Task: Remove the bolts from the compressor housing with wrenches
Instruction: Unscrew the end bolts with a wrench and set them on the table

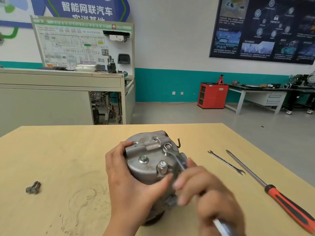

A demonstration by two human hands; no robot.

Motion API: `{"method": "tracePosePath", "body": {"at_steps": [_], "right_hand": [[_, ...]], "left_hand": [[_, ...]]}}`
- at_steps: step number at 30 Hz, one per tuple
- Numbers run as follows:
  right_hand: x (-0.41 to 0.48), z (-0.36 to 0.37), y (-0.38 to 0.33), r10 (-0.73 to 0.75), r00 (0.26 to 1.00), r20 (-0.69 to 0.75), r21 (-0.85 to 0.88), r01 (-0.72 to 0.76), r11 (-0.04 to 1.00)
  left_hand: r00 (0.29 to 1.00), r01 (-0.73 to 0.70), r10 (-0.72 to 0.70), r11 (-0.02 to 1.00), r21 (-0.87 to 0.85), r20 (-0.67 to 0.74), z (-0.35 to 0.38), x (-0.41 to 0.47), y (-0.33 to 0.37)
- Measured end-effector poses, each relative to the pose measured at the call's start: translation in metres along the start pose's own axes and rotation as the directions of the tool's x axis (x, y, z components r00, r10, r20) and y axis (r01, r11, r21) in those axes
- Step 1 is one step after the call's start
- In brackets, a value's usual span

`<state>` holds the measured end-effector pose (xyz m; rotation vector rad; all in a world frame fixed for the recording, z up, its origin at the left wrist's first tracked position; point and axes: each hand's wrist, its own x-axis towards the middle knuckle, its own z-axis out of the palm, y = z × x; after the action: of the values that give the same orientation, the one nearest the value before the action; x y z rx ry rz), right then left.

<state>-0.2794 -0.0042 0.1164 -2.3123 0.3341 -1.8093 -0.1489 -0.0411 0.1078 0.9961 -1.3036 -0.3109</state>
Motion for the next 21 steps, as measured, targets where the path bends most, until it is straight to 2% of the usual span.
{"method": "tracePosePath", "body": {"at_steps": [1,2,3,4,5,7,8,9,11,12,14,15,18,21], "right_hand": [[-0.001,-0.004,-0.001,0.092,0.98,-0.179,0.12,-0.071,0.99],[0.0,-0.007,-0.002,0.201,0.91,-0.362,0.271,-0.104,0.957],[0.007,-0.011,0.0,0.341,0.792,-0.506,0.438,-0.104,0.893],[0.016,-0.016,0.004,0.478,0.657,-0.583,0.573,-0.084,0.815],[0.027,-0.023,0.014,0.602,0.523,-0.604,0.669,-0.08,0.739],[0.055,-0.036,0.04,0.787,0.308,-0.535,0.807,-0.09,0.584],[0.07,-0.04,0.055,0.853,0.248,-0.459,0.86,-0.118,0.497],[0.085,-0.039,0.068,0.899,0.217,-0.38,0.887,-0.189,0.421],[0.106,-0.033,0.095,0.946,0.228,-0.232,0.847,-0.431,0.312],[0.115,-0.029,0.106,0.95,0.26,-0.173,0.761,-0.577,0.297],[0.127,-0.017,0.121,0.934,0.349,-0.071,0.429,-0.835,0.344],[0.133,-0.011,0.124,0.918,0.396,-0.015,0.248,-0.888,0.387],[0.151,0.003,0.127,0.862,0.5,0.083,-0.206,-0.838,0.506],[0.169,0.019,0.119,0.761,0.606,0.231,-0.583,-0.54,0.607]], "left_hand": [[0.999,-0.035,0.034,0.999,0.039,0.006,0.0,-0.001,-0.006],[0.999,-0.037,0.037,0.998,0.046,0.012,-0.001,-0.002,-0.01],[0.999,-0.029,0.028,0.998,0.049,0.024,-0.001,-0.002,-0.009],[1.0,-0.013,0.012,0.999,0.047,0.021,-0.001,-0.002,-0.008],[1.0,-0.022,0.021,0.999,0.048,0.011,-0.001,-0.003,-0.008],[0.999,-0.037,0.036,0.998,0.044,0.012,-0.001,-0.002,-0.008],[0.999,-0.044,0.044,0.998,0.037,0.003,-0.001,-0.003,-0.007],[0.998,-0.056,0.056,0.998,0.035,-0.003,-0.001,-0.002,-0.007],[0.998,-0.068,0.069,0.997,0.024,-0.014,0.0,-0.003,-0.008],[0.997,-0.076,0.077,0.997,0.028,-0.02,0.0,-0.003,-0.009],[0.995,-0.094,0.096,0.995,0.038,-0.029,0.001,-0.003,-0.011],[0.994,-0.101,0.102,0.994,0.028,-0.03,0.0,-0.002,-0.012],[0.992,-0.123,0.124,0.992,0.031,-0.021,-0.001,0.003,-0.015],[0.988,-0.153,0.153,0.988,0.025,-0.006,-0.001,0.01,-0.019]]}}
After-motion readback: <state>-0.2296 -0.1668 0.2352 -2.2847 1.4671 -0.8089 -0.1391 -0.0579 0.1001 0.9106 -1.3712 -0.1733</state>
